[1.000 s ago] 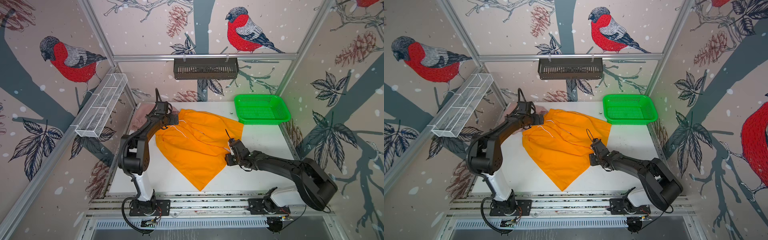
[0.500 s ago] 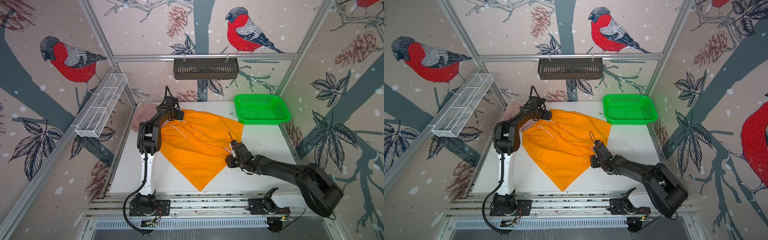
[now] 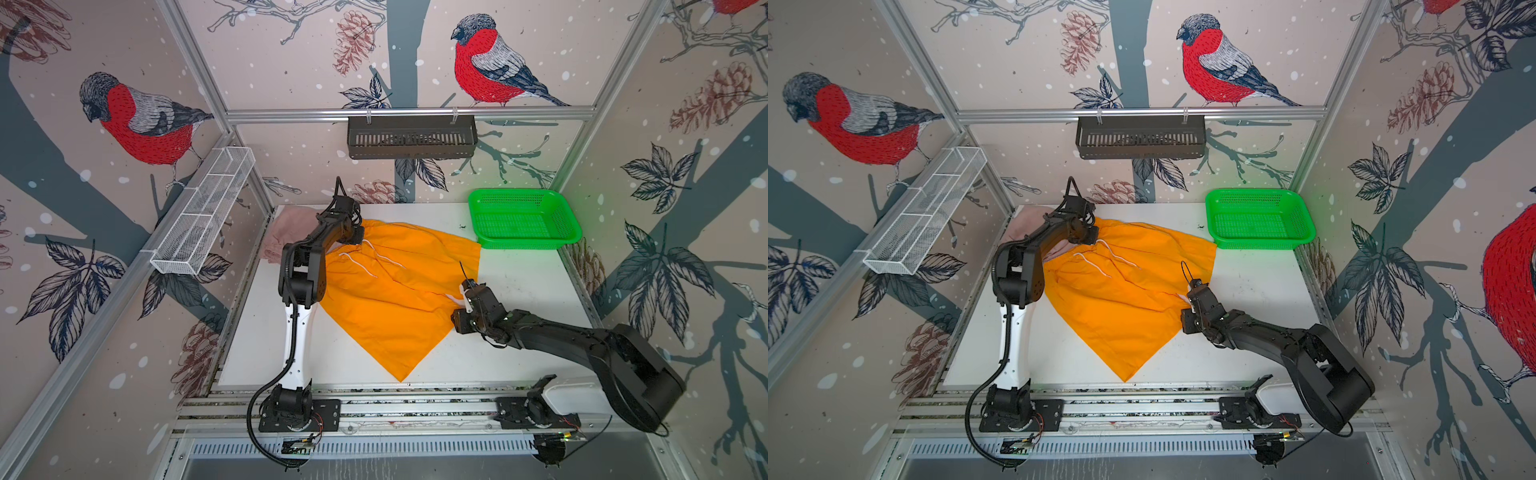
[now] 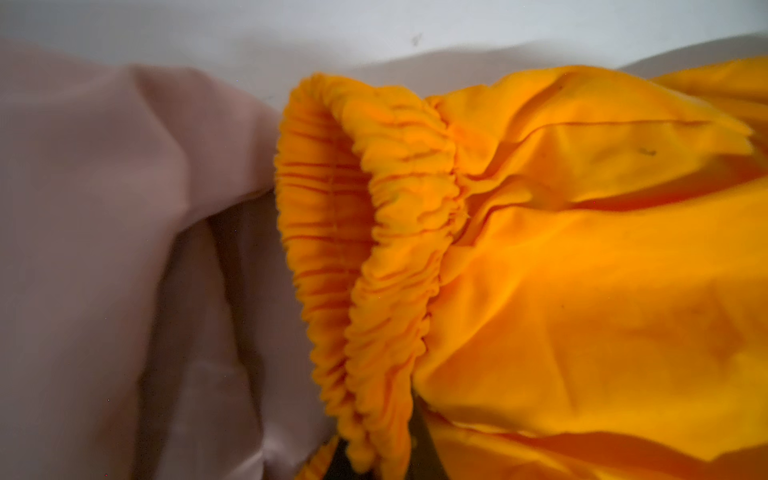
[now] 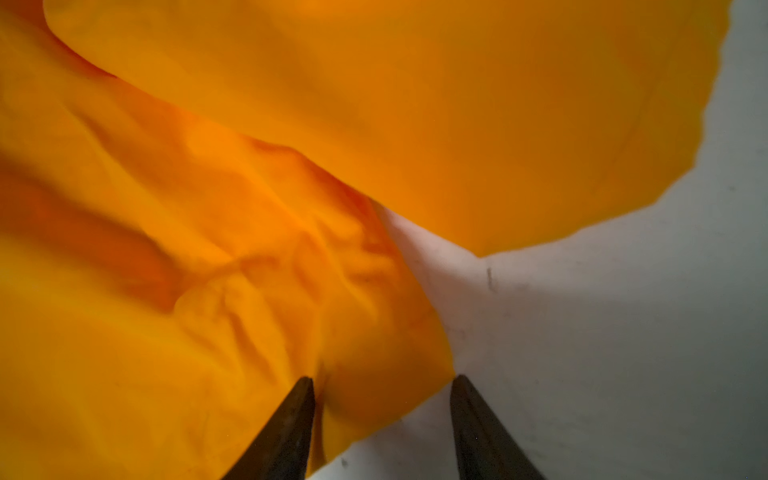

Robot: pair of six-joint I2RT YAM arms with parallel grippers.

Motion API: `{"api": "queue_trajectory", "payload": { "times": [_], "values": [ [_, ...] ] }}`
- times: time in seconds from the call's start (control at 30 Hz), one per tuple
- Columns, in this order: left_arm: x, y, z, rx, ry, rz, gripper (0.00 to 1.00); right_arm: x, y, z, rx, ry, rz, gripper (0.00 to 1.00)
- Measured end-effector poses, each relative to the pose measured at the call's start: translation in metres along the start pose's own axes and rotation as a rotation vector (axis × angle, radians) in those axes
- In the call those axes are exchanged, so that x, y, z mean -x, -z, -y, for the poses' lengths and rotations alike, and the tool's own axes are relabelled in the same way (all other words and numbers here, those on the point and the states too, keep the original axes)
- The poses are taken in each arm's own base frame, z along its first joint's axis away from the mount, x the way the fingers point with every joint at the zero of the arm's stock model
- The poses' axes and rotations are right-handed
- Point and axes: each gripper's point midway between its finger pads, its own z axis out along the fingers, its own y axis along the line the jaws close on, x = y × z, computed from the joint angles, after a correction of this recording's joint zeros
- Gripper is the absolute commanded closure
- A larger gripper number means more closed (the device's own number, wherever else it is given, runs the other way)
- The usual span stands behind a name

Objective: Fold and stack the shorts

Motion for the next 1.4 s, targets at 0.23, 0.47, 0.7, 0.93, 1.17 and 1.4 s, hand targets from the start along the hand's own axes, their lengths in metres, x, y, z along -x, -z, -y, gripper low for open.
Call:
{"api": "queue_trajectory", "payload": {
  "times": [0.23,0.47,0.7,0.93,1.17,1.4],
  "values": [
    [0.007,0.070,-0.010,0.084,0.094,0.052,1.00,0.023,-0.016,0.003,-0.028,0.017,0.030,0.53],
    [-0.003,0.101,-0.019,0.149,0.152,0.071,1.00,0.069,-0.040,0.024,-0.082,0.036,0.064,0.55],
    [-0.003,0.090,-0.017,0.135,0.152,0.086,0.83,0.106,-0.058,0.035,-0.089,0.053,0.065,0.48],
    [0.005,0.057,0.002,0.020,0.147,0.090,0.29,0.116,-0.057,0.036,-0.073,0.047,0.057,0.25],
    [0.016,0.073,-0.009,0.087,0.180,0.115,0.02,0.119,-0.013,0.023,-0.009,0.040,0.120,0.20],
    [0.015,0.131,-0.014,0.132,0.237,0.172,0.02,0.093,0.025,0.017,0.015,-0.026,0.125,0.19]
  ]
}}
